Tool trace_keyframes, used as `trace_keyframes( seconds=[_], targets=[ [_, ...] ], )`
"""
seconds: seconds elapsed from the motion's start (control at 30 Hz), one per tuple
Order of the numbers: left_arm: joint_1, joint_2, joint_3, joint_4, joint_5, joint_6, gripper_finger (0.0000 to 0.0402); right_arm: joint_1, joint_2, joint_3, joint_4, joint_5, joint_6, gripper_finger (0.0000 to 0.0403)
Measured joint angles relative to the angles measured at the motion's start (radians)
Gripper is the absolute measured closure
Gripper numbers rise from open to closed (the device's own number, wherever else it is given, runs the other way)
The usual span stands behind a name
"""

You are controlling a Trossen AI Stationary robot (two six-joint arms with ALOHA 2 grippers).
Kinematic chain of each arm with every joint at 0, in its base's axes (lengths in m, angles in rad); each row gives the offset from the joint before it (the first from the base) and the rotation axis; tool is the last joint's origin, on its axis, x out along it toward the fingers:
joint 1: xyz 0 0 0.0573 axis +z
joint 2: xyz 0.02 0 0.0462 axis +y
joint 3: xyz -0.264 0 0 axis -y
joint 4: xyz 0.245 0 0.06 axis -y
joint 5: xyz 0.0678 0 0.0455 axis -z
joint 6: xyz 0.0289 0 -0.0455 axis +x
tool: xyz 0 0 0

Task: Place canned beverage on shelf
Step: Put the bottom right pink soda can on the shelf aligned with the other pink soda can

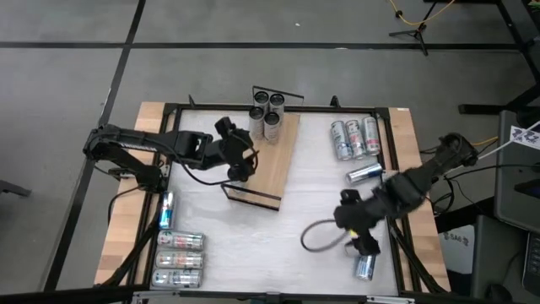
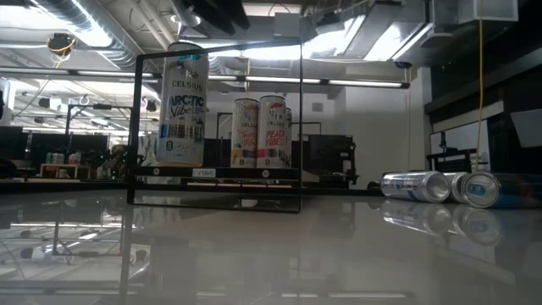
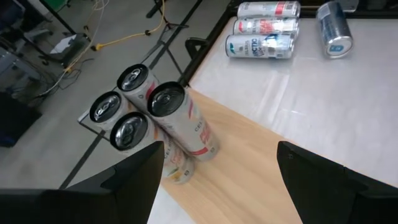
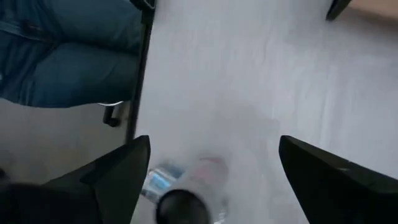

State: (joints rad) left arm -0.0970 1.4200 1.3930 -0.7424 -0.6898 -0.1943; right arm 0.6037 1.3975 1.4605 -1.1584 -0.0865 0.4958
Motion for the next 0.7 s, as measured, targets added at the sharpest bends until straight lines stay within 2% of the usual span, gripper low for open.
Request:
trace_keyframes(
  seconds=[0.37, 0.7],
  targets=[
    [-0.039, 0.0, 0.0, 0.0, 0.0, -0.017, 0.0095, 0.266, 0.0, -0.013, -0.087, 0.223, 0.427, 0.005],
    [-0.044, 0.0, 0.0, 0.0, 0.007, -0.065, 0.0095, 0.403, 0.001, -0.135, -0.083, 0.279, 0.627, 0.005]
  ],
)
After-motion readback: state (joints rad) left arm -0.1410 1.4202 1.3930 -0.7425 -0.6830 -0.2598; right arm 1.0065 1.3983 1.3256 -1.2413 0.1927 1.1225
